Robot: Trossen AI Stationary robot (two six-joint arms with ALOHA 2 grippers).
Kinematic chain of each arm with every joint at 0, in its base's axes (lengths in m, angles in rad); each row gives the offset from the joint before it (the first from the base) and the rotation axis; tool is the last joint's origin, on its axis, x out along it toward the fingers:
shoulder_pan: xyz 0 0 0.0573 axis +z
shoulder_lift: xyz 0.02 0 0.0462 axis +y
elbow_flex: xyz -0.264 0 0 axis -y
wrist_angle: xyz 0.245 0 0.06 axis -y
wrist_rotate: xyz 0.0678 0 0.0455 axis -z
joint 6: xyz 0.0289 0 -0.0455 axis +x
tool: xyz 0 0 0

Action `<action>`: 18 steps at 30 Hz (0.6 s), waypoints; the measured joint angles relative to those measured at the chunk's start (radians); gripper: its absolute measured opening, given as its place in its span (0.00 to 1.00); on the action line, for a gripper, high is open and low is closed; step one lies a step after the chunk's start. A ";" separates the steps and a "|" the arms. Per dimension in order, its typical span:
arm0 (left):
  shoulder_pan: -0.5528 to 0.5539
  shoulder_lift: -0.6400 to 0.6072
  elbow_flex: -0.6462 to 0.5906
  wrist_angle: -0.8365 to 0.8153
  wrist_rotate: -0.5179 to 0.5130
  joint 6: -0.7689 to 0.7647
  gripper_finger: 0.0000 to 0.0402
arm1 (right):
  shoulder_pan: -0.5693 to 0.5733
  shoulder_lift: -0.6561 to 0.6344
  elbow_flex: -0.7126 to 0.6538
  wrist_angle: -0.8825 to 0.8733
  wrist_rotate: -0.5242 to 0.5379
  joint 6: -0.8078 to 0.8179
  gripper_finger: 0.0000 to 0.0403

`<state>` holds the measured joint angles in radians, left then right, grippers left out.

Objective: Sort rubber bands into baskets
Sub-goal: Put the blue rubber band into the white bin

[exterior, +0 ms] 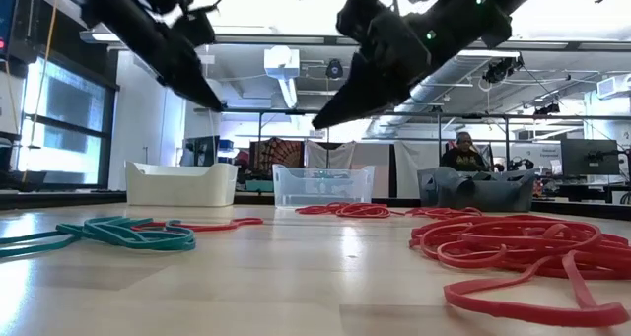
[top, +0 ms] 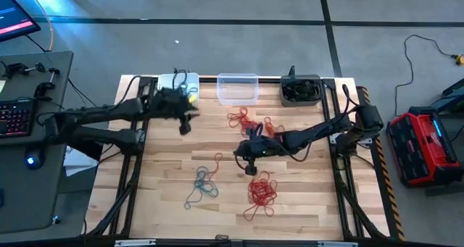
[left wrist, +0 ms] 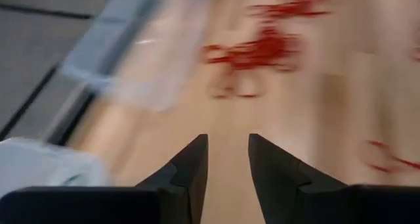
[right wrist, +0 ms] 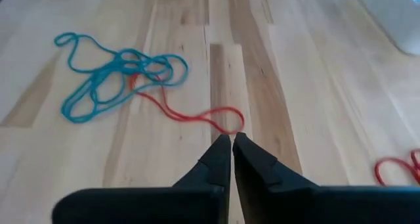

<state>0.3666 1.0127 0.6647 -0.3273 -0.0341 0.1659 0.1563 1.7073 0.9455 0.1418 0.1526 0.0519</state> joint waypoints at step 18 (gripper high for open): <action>-0.602 0.103 0.000 -0.064 -0.003 -0.251 0.21 | 0.094 0.000 0.000 0.025 0.052 0.038 0.00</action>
<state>-0.2358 1.1155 0.6647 -0.3916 -0.0372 -0.0855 0.2498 1.7073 0.9455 0.1673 0.2050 0.0895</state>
